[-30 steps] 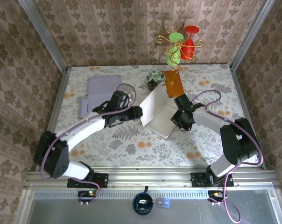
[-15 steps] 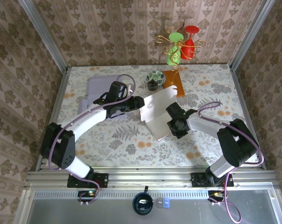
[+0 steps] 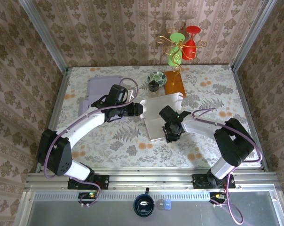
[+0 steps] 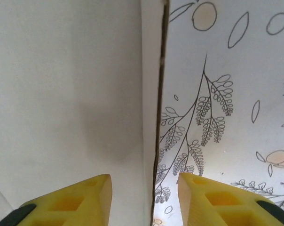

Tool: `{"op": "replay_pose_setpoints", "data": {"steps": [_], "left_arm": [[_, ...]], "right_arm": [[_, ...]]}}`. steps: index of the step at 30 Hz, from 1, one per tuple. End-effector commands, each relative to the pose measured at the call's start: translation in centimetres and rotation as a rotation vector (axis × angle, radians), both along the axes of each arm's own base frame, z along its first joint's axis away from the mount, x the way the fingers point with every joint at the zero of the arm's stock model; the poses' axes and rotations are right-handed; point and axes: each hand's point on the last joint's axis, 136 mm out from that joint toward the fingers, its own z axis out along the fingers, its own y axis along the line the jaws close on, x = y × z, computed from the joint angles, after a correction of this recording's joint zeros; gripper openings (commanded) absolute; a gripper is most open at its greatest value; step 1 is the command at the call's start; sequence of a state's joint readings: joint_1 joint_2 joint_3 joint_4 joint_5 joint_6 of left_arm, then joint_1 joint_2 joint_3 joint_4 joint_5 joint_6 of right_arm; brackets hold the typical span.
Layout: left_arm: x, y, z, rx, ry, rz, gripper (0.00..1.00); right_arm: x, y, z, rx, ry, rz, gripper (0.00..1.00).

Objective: Fold the paper box

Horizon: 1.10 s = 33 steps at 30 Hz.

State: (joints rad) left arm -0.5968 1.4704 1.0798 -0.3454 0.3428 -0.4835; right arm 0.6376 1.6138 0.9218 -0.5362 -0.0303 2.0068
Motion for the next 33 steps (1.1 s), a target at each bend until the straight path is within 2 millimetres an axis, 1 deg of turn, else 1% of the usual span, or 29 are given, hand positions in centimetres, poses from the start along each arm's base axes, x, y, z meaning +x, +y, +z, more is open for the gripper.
{"op": "replay_pose_setpoints", "data": {"steps": [1, 3, 4, 7, 8, 9, 10, 11, 12, 14, 16, 19, 21, 22, 23, 26, 29, 33], "left_arm": [[-0.1, 0.4, 1.2, 0.039, -0.058, -0.037, 0.47], [0.0, 0.5, 1.4, 0.051, -0.077, -0.051, 0.47], [-0.1, 0.4, 1.6, 0.054, -0.092, -0.072, 0.48], [-0.3, 0.2, 2.1, 0.068, -0.149, -0.148, 0.51], [-0.4, 0.1, 2.0, 0.075, -0.163, -0.18, 0.52], [-0.4, 0.0, 1.9, 0.084, -0.174, -0.209, 0.53], [-0.5, -0.1, 1.6, 0.103, -0.178, -0.236, 0.53], [-0.4, -0.1, 1.3, 0.124, -0.18, -0.257, 0.53], [-0.3, -0.1, 1.0, 0.143, -0.179, -0.27, 0.53], [0.1, 0.1, 0.4, 0.186, -0.177, -0.282, 0.54], [0.5, 0.2, 0.0, 0.209, -0.17, -0.286, 0.54], [0.9, 0.1, -0.6, 0.224, -0.157, -0.291, 0.54], [1.0, 0.0, -1.0, 0.232, -0.147, -0.294, 0.54], [1.0, 0.0, -1.2, 0.236, -0.143, -0.296, 0.54], [1.1, 0.0, -1.4, 0.241, -0.14, -0.295, 0.54], [1.4, -0.3, -1.7, 0.238, -0.136, -0.302, 0.54], [1.6, -0.6, -2.2, 0.241, -0.133, -0.31, 0.55], [2.1, -0.8, -3.1, 0.256, -0.119, -0.312, 0.54]], "right_arm": [[-0.1, -1.6, 2.5, -0.051, -0.053, 0.03, 0.47], [0.9, -2.7, 4.6, -0.09, -0.144, 0.129, 0.47], [1.6, -3.4, 6.0, -0.12, -0.206, 0.205, 0.47], [4.8, -5.2, 10.6, -0.207, -0.454, 0.513, 0.48], [5.6, -6.0, 12.0, -0.242, -0.524, 0.635, 0.49], [6.5, -6.3, 13.1, -0.254, -0.598, 0.744, 0.49], [6.9, -7.1, 14.0, -0.288, -0.64, 0.862, 0.49], [7.0, -8.3, 14.5, -0.327, -0.643, 0.947, 0.49], [7.1, -8.9, 14.8, -0.353, -0.654, 1.039, 0.49], [7.2, -9.5, 15.0, -0.379, -0.692, 1.237, 0.5], [7.7, -10.2, 14.7, -0.407, -0.695, 1.345, 0.5], [9.0, -10.5, 14.7, -0.438, -0.741, 1.465, 0.52], [9.9, -10.6, 14.6, -0.463, -0.765, 1.523, 0.53], [10.3, -10.6, 15.0, -0.481, -0.782, 1.557, 0.55], [10.9, -10.5, 14.0, -0.464, -0.761, 1.588, 0.55], [12.4, -10.5, 13.4, -0.469, -0.747, 1.653, 0.56], [13.6, -10.0, 12.4, -0.433, -0.74, 1.697, 0.56], [14.5, -9.4, 11.8, -0.377, -0.738, 1.726, 0.54]]}}
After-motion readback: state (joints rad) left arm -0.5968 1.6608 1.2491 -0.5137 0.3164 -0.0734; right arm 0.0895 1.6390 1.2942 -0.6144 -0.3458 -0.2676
